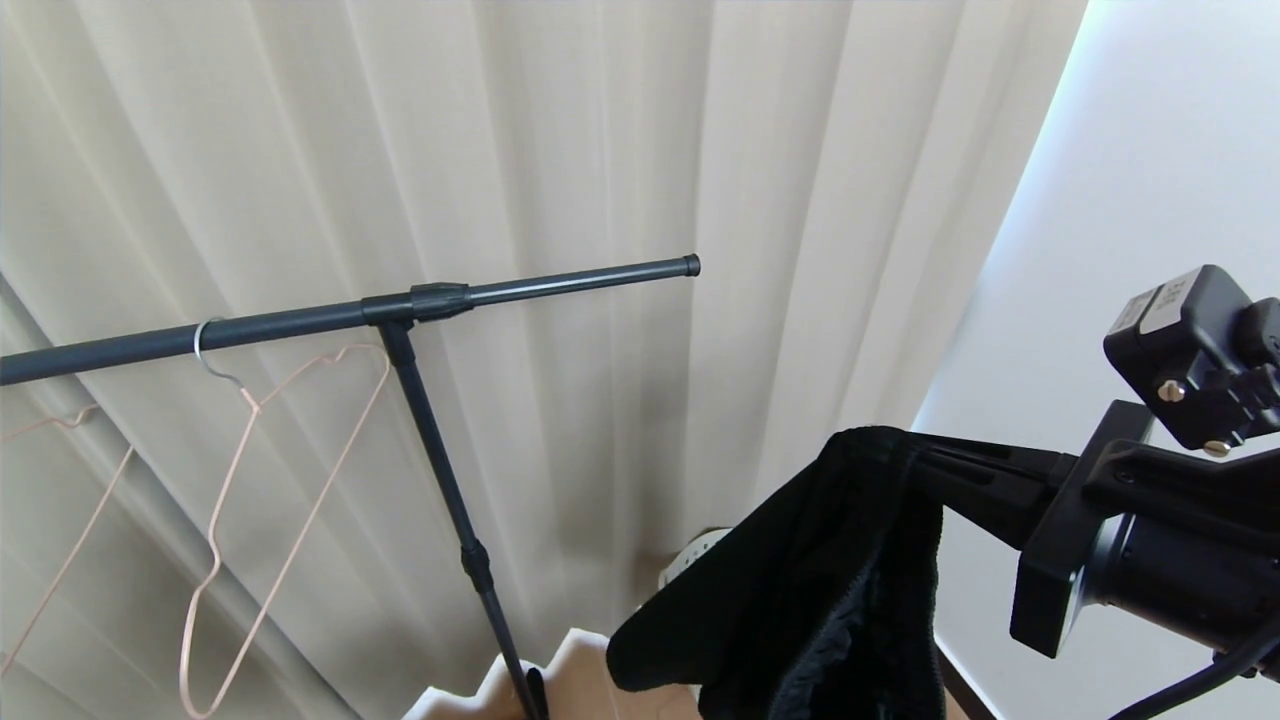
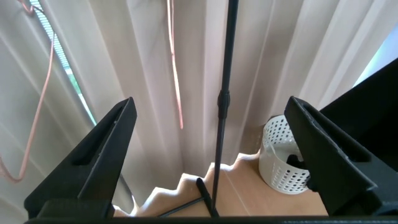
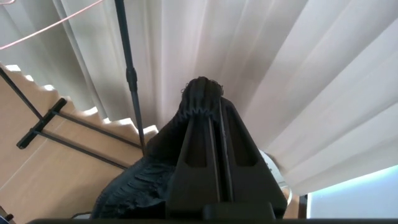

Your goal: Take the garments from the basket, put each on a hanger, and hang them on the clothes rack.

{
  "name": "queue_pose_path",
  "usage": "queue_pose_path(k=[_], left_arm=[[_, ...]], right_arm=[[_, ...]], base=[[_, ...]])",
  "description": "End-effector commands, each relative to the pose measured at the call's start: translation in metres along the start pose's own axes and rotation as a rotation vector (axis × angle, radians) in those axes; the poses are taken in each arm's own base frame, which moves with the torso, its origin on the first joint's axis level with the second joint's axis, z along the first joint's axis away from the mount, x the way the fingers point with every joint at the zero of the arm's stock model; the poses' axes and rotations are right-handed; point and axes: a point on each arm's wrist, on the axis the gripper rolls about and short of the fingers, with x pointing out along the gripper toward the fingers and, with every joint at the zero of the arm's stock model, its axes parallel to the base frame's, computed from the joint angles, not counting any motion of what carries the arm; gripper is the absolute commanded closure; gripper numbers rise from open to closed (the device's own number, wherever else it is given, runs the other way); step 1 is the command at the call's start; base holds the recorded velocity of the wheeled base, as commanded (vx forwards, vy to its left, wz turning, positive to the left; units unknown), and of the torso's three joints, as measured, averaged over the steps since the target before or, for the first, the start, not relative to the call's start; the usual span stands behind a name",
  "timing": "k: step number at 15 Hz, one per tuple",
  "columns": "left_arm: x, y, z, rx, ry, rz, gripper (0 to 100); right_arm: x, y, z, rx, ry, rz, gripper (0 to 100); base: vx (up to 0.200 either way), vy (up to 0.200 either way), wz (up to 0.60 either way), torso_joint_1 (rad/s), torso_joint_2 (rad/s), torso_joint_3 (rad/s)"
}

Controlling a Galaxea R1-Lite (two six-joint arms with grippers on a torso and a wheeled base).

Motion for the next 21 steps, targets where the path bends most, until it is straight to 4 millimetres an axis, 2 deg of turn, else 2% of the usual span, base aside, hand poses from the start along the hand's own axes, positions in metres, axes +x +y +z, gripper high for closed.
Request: queue_pose_path(k=[1,9,11,14,21], left_arm=[[0.0001,0.0,0.0001,0.0,0.0,0.0,0],[0.0001,0.0,0.0001,0.001,0.0,0.0,0],[0.0001,0.0,0.0001,0.001,0.0,-0.002,0],[0.0001,0.0,0.0001,0.001,0.0,-0.002,0],[0.0001,0.0,0.0001,0.001,0.0,-0.002,0]], right_arm=[[-0.001,-0.0006,0.0008,0.003,-0.01,-0.002,100],[-0.0013,-0.0009,0.001,0.007,-0.028,-0.004,100],[-0.0009,-0.0008,0.0008,0.005,-0.026,-0.004,100],[-0.0009,-0.0008,0.0003,0.005,-0.025,-0.004,100],[-0.0012,-0.0006,-0.0016,0.003,-0.02,-0.003,100]], base=[[0.0,0.0,0.6,-0.002,0.0,0.002],[0.0,0.0,0.6,0.004,0.0,0.002],[0.0,0.0,0.0,0.0,0.0,0.0],[-0.2,0.0,0.0,0.001,0.0,0.004],[-0.2,0.2,0.0,0.003,0.0,0.0]])
